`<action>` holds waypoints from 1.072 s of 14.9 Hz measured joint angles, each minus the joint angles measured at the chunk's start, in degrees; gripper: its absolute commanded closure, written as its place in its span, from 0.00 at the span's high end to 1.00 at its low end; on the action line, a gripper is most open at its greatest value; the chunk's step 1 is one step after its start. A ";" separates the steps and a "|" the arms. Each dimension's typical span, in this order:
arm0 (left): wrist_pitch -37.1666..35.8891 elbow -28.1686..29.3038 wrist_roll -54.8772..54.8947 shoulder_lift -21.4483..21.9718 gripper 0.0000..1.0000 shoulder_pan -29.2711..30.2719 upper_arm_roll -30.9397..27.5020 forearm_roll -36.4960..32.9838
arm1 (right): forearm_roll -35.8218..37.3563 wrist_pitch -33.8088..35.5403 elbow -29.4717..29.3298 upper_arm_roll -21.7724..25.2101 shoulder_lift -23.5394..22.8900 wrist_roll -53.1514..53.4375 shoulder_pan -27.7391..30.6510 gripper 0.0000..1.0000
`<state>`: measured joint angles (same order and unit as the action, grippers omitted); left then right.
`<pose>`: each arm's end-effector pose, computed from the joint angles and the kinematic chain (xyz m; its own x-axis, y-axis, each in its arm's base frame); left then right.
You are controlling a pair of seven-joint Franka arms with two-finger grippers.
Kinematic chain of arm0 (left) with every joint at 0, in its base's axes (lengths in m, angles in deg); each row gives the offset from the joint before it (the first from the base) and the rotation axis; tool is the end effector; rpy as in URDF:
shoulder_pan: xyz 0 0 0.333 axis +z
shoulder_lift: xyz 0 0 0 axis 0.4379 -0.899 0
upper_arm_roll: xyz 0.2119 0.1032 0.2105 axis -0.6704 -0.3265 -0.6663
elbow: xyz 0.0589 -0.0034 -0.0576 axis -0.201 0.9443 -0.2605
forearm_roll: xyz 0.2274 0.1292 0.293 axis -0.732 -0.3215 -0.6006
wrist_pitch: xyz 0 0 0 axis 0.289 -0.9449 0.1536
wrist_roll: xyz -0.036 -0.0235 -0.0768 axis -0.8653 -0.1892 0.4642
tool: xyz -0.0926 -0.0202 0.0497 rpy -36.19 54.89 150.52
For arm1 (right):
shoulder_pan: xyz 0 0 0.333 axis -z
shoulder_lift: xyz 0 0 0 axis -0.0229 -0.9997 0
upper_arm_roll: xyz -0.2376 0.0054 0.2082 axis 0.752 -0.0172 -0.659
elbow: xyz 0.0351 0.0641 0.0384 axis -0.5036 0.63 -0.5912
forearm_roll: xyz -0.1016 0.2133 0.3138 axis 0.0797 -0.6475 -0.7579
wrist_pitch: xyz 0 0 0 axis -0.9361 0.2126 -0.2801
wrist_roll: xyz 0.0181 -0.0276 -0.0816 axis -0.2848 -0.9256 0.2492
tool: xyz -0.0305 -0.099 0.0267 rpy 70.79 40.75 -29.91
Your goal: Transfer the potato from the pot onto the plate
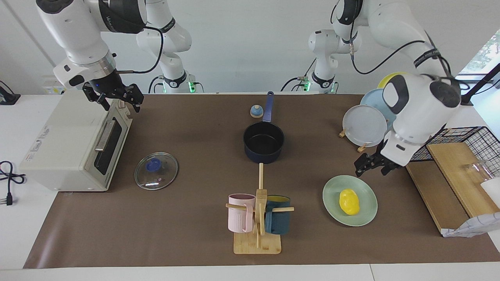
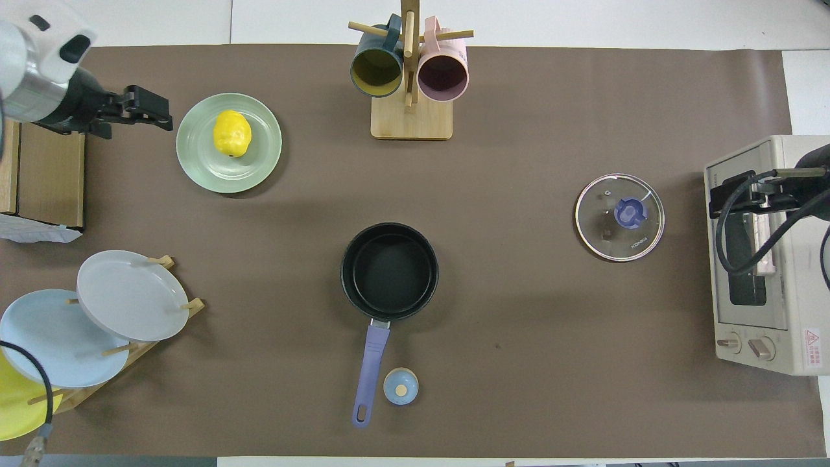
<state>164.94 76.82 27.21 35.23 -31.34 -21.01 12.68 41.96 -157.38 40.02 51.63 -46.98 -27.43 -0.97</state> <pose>0.6344 -0.0616 0.5718 0.9973 0.0221 0.0704 0.0160 -0.9961 0.0869 0.5426 -0.0060 0.5990 0.9966 -0.0616 -0.0539 -0.0592 -0.9972 0.0453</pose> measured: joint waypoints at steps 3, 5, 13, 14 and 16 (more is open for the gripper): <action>-8.73 0.56 1.52 7.14 1.00 0.03 -0.49 -1.16 | -0.01 0.00 0.00 0.00 0.00 0.00 0.00 1.00; -12.63 2.10 2.52 10.59 1.00 0.03 -0.48 -1.72 | -0.01 0.00 0.00 0.00 0.00 0.00 0.00 1.00; -12.18 15.06 3.12 17.87 1.00 0.01 -0.40 -3.25 | -0.08 -0.02 -0.03 -0.01 0.00 0.00 0.00 1.00; -11.54 14.76 3.13 17.90 1.00 0.01 -0.39 -3.26 | -0.08 -0.06 -0.04 -0.01 0.00 0.00 0.00 1.00; -11.87 12.42 3.15 17.42 1.00 0.01 -0.39 -3.27 | -0.08 -0.12 -0.07 -0.01 0.00 0.00 0.00 1.00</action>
<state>153.07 89.23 30.36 52.65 -31.33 -21.40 9.41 41.88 -157.50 39.95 51.62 -46.98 -27.43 -0.97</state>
